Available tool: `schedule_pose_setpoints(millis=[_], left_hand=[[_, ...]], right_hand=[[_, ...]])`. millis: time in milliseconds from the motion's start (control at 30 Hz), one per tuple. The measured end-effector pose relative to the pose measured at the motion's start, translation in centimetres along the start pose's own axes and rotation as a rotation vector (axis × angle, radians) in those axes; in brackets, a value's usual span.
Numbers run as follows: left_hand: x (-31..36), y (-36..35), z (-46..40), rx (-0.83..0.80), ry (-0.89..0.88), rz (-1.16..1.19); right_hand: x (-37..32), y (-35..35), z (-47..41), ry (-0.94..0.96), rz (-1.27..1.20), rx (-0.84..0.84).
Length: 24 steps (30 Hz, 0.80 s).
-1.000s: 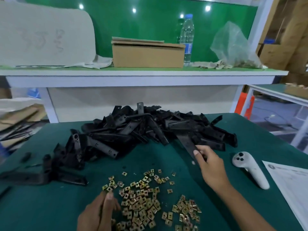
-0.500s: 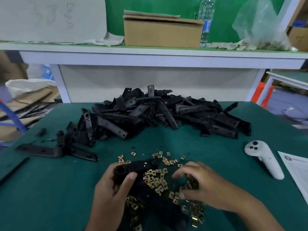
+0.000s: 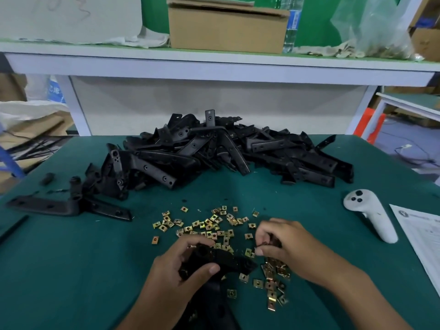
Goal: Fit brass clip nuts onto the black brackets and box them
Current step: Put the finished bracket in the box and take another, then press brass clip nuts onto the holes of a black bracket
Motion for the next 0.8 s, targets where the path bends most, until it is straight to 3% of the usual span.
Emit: schedule_pose_setpoints(millis=[133,267,433,800], left_hand=[[-0.1,0.0,0.0,-0.010,0.010,0.006],[-0.4,0.0,-0.2,-0.011,0.039,0.056],[-0.4,0.1,-0.3,-0.024,0.046,0.086],[-0.6,-0.2,-0.2,-0.012,0.057,0.166]], right_hand=[[-0.3,0.7,0.1,0.027,-0.118,0.058],[-1.2,1.3,0.2,0.001,-0.432,0.116],[-3.1,0.2,0.5,0.059,-0.733,-0.004],[-3.4,-0.8,0.6,-0.023,-0.782,-0.085]])
Point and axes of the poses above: each hand's wrist, its own z-axis away from the middle knuckle, its own y-axis out of the back of the hand, x = y × z, the point moved 6 cm from there along -z, towards the middle knuckle, and after that the axes turned 12 degrees about -y, right-handed, at the moved point
